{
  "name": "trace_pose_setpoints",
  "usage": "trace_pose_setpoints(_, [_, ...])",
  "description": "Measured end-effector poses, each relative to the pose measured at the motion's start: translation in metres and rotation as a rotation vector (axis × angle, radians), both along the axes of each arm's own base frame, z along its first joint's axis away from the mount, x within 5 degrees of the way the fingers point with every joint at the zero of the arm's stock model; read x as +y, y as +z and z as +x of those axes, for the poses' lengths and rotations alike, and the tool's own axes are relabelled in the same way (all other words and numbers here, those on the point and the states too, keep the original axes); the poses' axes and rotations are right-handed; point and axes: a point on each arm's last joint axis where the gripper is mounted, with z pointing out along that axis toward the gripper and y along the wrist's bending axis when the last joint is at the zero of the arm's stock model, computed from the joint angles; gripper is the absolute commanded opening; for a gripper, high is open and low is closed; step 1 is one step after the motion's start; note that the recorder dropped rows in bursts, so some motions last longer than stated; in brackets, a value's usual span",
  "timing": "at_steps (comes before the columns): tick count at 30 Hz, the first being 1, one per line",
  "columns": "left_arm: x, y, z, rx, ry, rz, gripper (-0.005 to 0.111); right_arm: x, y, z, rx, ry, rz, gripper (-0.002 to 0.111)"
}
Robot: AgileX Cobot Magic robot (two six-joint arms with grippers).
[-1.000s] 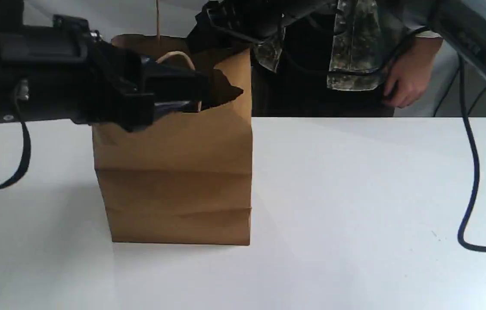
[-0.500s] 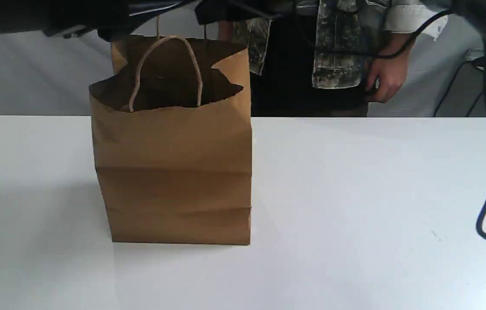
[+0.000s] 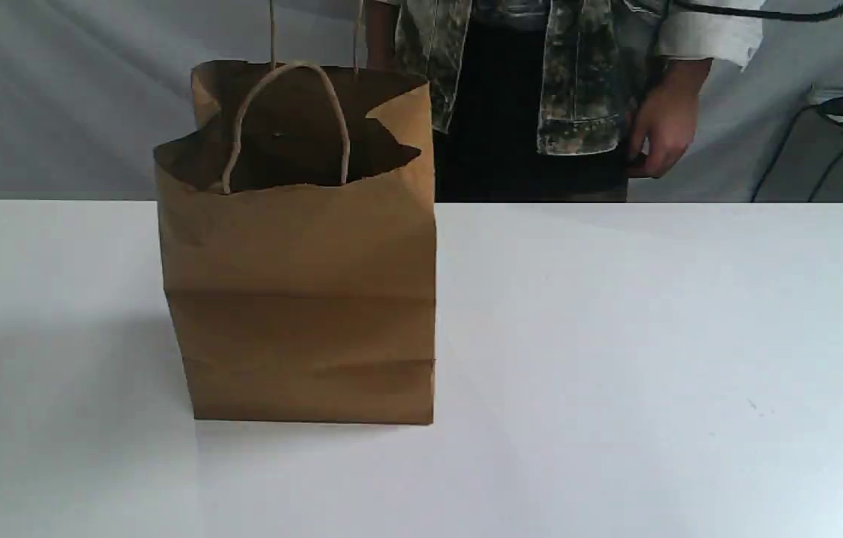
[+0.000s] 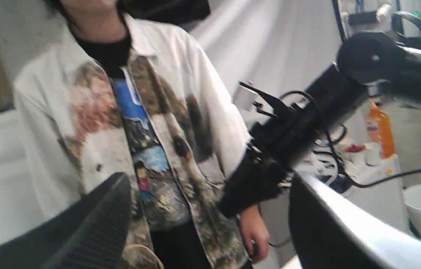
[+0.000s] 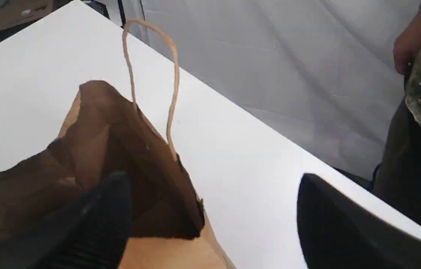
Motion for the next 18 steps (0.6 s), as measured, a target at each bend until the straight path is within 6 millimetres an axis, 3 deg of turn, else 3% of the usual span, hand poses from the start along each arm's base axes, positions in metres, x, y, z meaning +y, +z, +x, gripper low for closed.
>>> trace_pose_setpoints(7, [0.014, 0.019, -0.033, -0.104, 0.024, -0.039, 0.063, -0.012, 0.026, -0.02, -0.034, -0.057, -0.062, 0.063])
trace_pose_setpoints(10, [0.019, 0.025, -0.046, -0.139, 0.024, -0.052, 0.063, -0.021, 0.048, -0.035, -0.08, -0.09, -0.069, 0.063])
trace_pose_setpoints(13, [0.026, 0.031, -0.065, -0.187, 0.024, -0.071, 0.062, -0.029, 0.075, -0.058, -0.141, -0.128, -0.071, 0.063])
trace_pose_setpoints(18, [0.039, 0.022, -0.099, -0.237, 0.025, -0.096, 0.062, -0.049, 0.126, -0.111, -0.272, -0.222, -0.083, 0.063])
